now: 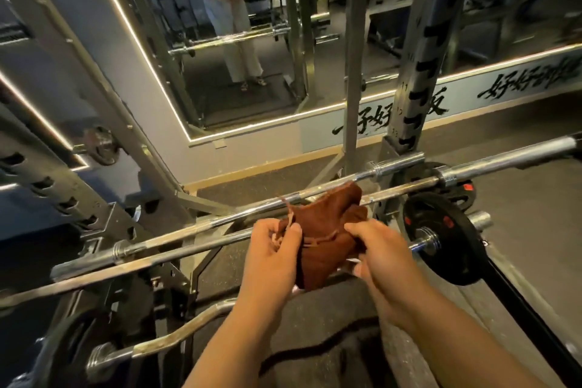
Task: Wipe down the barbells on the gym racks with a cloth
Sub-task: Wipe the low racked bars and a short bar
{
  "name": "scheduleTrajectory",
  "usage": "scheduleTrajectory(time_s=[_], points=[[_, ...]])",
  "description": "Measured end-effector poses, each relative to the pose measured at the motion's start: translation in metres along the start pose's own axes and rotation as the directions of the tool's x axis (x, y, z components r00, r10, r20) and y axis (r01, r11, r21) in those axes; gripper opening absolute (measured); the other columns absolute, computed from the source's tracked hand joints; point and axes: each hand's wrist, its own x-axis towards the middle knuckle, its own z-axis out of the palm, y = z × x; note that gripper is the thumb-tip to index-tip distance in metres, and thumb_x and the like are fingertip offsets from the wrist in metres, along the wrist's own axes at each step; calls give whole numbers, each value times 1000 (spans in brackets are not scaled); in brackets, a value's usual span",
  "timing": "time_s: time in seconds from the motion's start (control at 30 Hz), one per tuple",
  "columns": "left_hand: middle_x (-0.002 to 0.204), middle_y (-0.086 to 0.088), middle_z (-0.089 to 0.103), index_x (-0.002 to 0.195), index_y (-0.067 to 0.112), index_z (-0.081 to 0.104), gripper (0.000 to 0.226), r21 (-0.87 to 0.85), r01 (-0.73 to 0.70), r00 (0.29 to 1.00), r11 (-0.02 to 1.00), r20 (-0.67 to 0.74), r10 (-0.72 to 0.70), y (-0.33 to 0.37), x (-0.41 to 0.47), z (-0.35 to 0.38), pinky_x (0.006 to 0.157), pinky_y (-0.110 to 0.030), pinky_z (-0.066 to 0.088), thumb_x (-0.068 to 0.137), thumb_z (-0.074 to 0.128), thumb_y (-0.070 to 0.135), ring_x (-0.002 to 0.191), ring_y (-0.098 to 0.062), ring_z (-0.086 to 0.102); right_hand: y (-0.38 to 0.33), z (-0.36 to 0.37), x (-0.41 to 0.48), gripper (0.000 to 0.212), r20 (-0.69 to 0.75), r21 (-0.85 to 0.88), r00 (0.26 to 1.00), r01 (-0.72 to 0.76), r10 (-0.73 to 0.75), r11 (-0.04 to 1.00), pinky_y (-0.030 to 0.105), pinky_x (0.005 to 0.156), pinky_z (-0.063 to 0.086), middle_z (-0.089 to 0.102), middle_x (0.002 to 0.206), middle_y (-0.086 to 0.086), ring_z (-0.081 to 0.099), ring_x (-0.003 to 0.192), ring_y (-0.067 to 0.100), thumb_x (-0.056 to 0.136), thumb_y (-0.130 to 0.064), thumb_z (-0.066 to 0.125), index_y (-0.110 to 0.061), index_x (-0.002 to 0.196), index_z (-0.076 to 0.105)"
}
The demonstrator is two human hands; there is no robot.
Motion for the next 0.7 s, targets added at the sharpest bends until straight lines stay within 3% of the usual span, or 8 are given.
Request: scheduleTrajectory(time_s=[0.1,0.13,0.23,0.3,0.37,0.43,0.53,0.7], points=[[89,-8,67,105,11,56,6,-52,-57,998,997,26,59,26,-10,-15,62,-21,56,100,58,14,68,-3,66,-24,9,-15,12,11,145,999,-53,52,988,35,56,60,69,62,6,71,59,15,101,-14,53,-7,100,63],[84,-7,66,106,10,56,6,-82,-78,995,994,56,83,34,-15,-22,57,-18,53,100,57,8,63,-2,64,-32,12,-21,10,22,161,998,-54,51,986,32,52,57,67,59,4,69,55,12,101,-13,53,-10,97,62],[83,-1,73,117,13,56,28,-172,-82,982,982,156,110,51,-22,-39,60,-18,55,94,60,-2,70,-7,70,-53,22,-36,14,31,76,1000,-2,0,997,35,65,58,75,83,8,74,80,18,100,-16,55,-12,110,64],[103,-11,74,126,17,60,41,-174,-61,953,983,282,109,60,-26,-49,73,-25,56,86,69,14,91,-19,72,-68,28,-48,20,94,26,994,46,-49,999,37,78,57,73,92,9,71,90,20,98,-18,58,-11,115,63],[103,-11,75,119,17,69,32,-88,-118,921,989,363,142,69,-28,-55,81,-32,54,89,73,27,97,-24,71,-81,35,-59,28,220,-97,971,122,-98,988,42,91,57,70,97,11,70,94,25,93,-24,69,-13,118,64],[92,-6,75,104,18,74,13,18,-252,926,967,295,236,79,-29,-55,82,-34,54,97,68,27,90,-19,71,-93,41,-67,29,262,-269,943,278,-208,922,40,91,58,75,98,7,74,95,23,87,-28,78,-19,112,69],[87,-3,72,99,20,73,12,45,-353,927,935,157,342,97,-26,-56,80,-29,57,100,62,25,86,-17,70,-108,40,-68,12,244,-420,889,456,-387,785,35,85,60,76,93,5,74,92,20,89,-23,77,-20,101,74],[87,-4,69,103,20,69,9,21,-424,903,905,85,421,133,-25,-53,71,-20,56,100,61,22,81,-13,68,-135,22,-66,6,272,-516,873,488,-406,704,34,71,62,75,84,10,74,86,26,92,-17,72,-12,92,76]])
